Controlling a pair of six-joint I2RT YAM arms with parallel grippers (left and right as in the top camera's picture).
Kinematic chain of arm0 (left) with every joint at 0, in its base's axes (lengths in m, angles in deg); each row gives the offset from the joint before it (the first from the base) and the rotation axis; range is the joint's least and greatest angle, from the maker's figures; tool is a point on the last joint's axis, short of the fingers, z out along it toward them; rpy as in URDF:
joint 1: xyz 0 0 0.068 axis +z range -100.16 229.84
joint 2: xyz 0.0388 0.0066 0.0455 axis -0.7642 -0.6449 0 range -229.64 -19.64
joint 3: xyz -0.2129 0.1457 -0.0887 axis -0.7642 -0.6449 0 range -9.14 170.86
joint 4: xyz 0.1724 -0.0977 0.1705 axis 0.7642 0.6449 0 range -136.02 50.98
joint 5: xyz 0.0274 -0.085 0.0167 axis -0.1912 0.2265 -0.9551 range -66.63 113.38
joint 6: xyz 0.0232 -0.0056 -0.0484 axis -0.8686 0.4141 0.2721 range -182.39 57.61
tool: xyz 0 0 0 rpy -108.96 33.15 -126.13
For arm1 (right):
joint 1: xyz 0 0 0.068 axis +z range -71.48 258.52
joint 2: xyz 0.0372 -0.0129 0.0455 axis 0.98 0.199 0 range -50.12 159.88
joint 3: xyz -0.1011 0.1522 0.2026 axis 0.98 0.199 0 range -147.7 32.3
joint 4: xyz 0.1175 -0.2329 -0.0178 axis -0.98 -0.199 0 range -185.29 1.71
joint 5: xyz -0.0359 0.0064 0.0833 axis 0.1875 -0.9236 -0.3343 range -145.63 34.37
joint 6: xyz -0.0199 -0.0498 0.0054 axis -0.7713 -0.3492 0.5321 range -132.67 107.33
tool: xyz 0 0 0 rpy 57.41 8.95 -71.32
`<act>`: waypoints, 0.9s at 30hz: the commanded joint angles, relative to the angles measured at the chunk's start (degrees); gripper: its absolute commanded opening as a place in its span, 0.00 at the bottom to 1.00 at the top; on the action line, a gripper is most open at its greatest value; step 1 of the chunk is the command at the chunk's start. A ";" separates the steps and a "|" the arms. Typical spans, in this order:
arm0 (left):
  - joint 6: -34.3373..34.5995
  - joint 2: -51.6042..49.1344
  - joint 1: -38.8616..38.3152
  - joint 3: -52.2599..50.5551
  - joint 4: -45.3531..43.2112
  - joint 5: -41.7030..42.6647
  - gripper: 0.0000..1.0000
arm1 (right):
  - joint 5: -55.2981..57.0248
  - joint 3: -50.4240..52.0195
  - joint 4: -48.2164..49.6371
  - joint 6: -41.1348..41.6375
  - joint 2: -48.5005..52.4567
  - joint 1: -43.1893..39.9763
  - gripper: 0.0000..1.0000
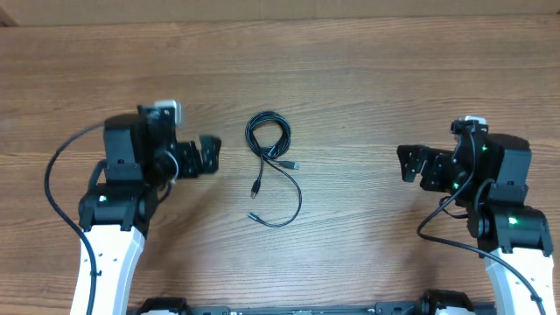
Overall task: Untangle cables
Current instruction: 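Move the left gripper forward and grasp the coiled black cable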
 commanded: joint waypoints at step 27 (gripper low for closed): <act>13.42 -35.12 -19.39 19.85 7.43 -12.66 0.86 | -4.96 -1.77 2.97 0.37 -0.13 0.33 1.00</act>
